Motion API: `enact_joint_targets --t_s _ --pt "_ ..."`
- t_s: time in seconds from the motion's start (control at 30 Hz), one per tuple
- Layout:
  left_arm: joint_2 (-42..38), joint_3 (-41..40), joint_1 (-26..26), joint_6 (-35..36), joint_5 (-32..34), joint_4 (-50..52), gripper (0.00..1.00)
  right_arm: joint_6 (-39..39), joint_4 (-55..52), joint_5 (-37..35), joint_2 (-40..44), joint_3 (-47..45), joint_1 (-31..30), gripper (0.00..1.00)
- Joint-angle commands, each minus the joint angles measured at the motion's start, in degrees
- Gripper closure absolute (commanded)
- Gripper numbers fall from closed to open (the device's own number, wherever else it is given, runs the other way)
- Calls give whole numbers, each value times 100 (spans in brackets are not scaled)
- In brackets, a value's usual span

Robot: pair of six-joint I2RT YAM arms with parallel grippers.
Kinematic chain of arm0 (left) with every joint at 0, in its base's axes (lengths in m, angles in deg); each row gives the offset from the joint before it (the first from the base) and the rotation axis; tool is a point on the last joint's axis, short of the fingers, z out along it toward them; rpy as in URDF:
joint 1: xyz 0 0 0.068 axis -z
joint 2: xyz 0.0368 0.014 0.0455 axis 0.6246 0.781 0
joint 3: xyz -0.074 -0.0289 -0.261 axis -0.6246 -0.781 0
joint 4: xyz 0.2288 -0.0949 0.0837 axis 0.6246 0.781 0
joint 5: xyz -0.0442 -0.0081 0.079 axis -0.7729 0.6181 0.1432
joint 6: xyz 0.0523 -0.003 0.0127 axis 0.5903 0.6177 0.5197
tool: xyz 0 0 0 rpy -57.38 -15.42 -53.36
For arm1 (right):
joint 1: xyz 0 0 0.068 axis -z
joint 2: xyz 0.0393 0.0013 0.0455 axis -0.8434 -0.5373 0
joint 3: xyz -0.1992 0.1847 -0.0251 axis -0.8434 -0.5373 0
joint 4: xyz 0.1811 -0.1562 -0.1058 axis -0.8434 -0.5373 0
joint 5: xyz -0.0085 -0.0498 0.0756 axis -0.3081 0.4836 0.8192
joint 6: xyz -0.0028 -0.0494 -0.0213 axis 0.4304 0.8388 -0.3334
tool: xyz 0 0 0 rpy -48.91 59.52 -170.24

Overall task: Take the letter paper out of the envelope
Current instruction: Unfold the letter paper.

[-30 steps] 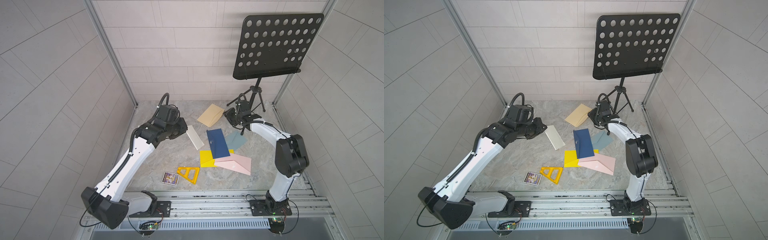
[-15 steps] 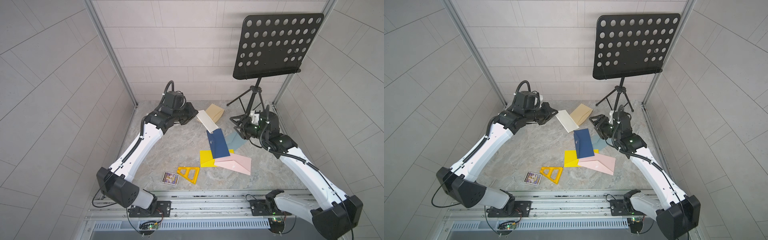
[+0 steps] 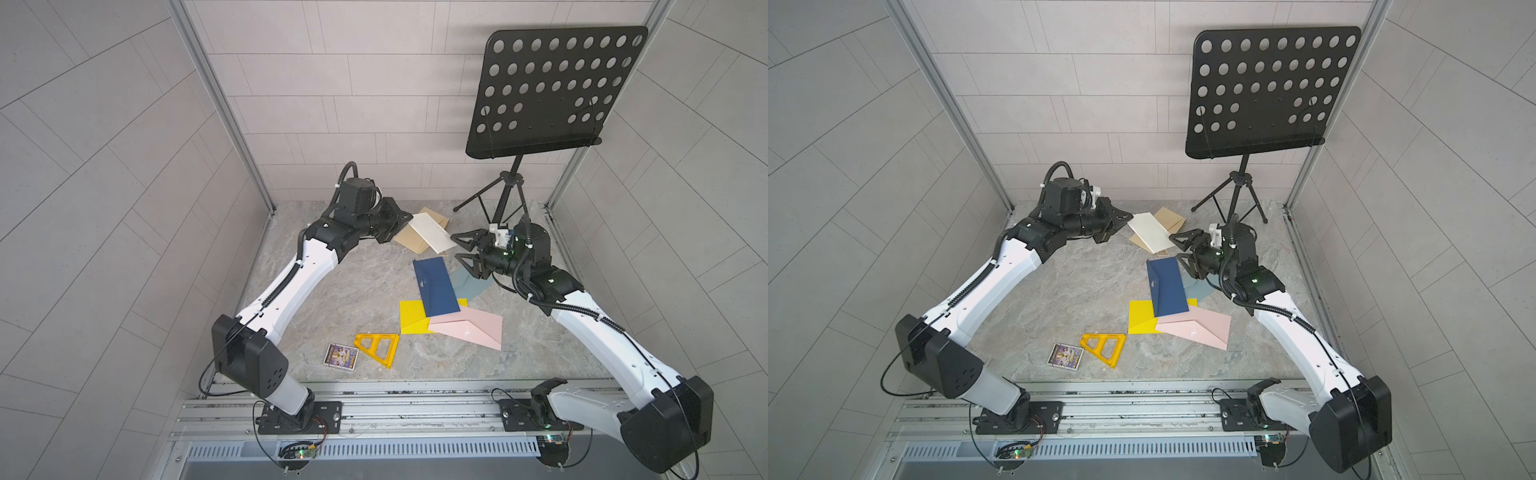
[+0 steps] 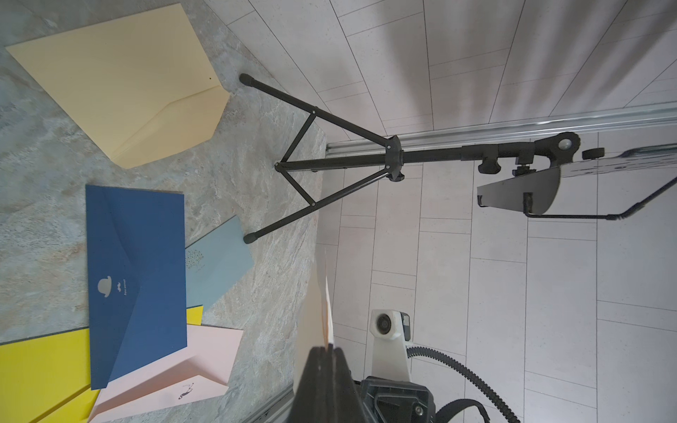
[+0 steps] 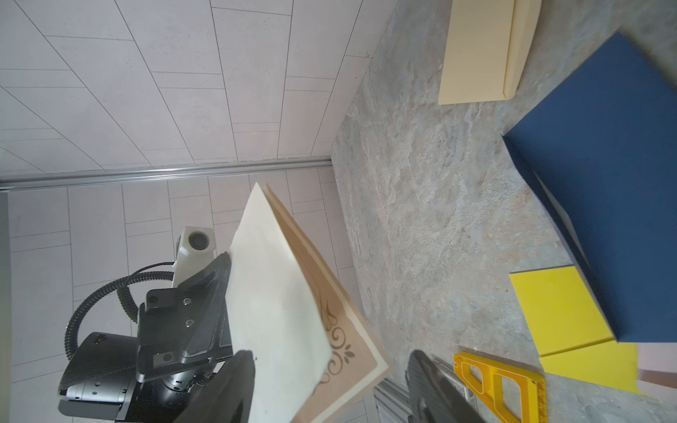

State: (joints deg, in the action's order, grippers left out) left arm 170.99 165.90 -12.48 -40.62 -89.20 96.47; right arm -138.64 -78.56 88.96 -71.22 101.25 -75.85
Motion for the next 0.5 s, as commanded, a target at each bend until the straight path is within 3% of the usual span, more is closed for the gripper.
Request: enact_joint_targets --t_s 0.0,0.47 --pt "-102 -99 33 -189 -93 -321 100 -385 410 149 43 -54 -19 31" --pt "34 -215 103 -465 -105 -624 100 -602 901 79 -14 75 -333 34"
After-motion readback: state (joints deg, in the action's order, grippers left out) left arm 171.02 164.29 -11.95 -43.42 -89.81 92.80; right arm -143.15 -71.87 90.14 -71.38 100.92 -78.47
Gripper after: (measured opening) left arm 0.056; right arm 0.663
